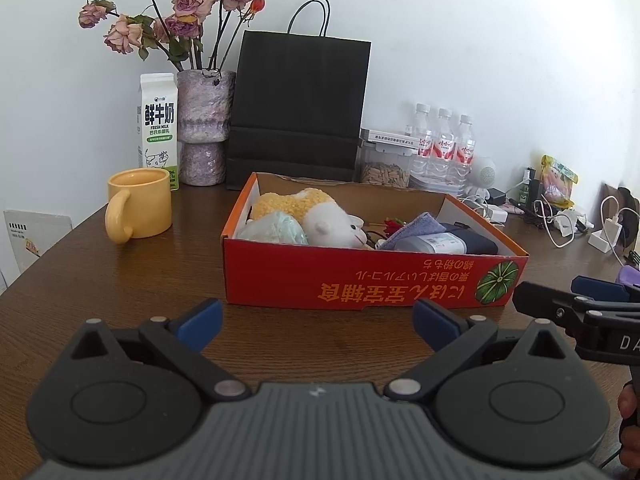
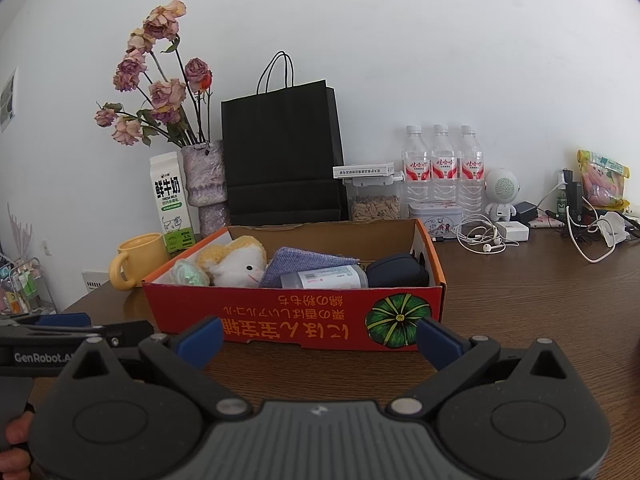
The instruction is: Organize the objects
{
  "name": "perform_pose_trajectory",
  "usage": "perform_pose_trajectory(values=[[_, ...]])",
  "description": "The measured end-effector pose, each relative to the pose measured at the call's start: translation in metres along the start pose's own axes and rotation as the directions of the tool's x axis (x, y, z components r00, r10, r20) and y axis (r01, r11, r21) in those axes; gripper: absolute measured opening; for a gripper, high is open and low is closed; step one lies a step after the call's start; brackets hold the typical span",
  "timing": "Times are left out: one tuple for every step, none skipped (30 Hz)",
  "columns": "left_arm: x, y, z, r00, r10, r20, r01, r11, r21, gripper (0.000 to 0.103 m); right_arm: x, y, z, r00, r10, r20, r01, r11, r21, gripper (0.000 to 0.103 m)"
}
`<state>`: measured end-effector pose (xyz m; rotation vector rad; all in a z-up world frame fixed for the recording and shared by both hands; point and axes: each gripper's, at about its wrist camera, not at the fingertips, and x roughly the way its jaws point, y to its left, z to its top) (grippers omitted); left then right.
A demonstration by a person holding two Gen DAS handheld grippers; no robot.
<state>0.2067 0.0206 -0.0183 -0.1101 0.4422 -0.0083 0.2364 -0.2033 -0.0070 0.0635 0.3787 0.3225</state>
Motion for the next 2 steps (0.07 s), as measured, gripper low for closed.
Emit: perform_pose_trajectory(values=[[-0.0002, -0.0002, -0.0002, 1.000, -0.002, 0.001, 0.002, 1.000, 0.000, 0.103, 0.0000, 0.0000, 0.0000, 1.000, 0.000, 0.000, 0.000, 1.000, 0.000, 0.103], [-0.0001, -0.0003, 0.0000, 1.000, -0.003, 0.003, 0.003, 1.000, 0.002, 0.103, 0.0000, 0.0000, 0.0000, 1.000, 0.000, 0.000, 0.000, 1.000, 0.000, 0.103]])
